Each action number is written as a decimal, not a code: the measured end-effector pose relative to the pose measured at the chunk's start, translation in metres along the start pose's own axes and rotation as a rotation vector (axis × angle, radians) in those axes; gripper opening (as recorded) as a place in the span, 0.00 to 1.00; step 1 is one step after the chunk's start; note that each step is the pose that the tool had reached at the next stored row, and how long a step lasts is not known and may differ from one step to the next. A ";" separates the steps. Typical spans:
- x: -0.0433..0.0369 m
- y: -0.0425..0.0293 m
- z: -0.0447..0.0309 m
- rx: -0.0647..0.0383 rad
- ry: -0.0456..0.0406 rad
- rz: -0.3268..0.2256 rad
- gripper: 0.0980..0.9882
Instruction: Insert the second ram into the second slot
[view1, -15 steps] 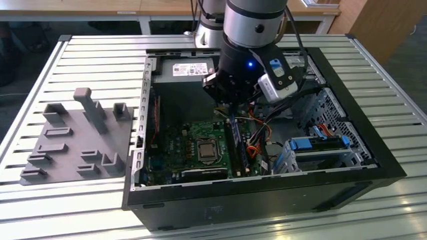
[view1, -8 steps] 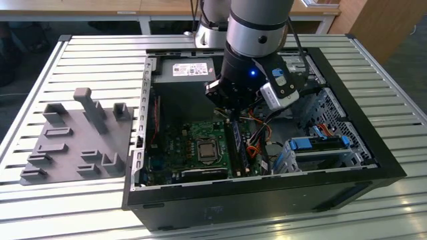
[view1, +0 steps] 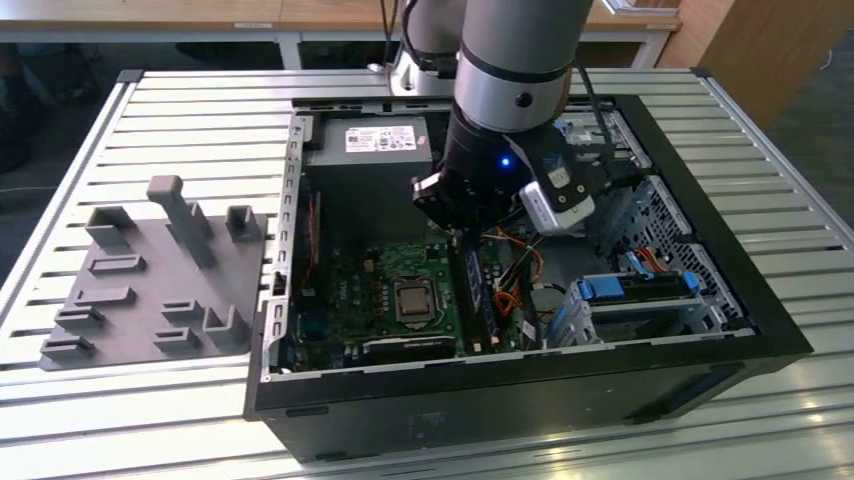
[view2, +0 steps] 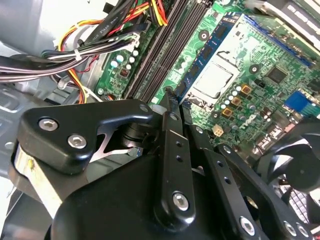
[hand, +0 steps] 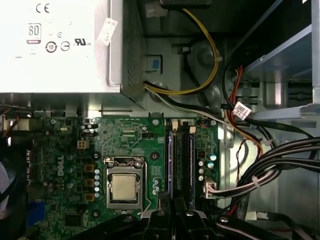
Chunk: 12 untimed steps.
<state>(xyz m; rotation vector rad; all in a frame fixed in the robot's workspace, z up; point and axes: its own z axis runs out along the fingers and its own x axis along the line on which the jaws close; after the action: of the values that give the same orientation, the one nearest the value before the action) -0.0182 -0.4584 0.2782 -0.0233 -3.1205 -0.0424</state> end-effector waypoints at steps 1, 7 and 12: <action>-0.0002 -0.0001 0.0018 0.000 0.0001 0.000 0.04; -0.0009 -0.0003 0.0105 0.000 0.0021 0.001 0.04; -0.0015 -0.0003 0.0135 0.000 0.0063 0.001 0.04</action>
<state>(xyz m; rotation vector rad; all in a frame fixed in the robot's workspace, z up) -0.0171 -0.4584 0.2647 -0.0246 -3.1142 -0.0422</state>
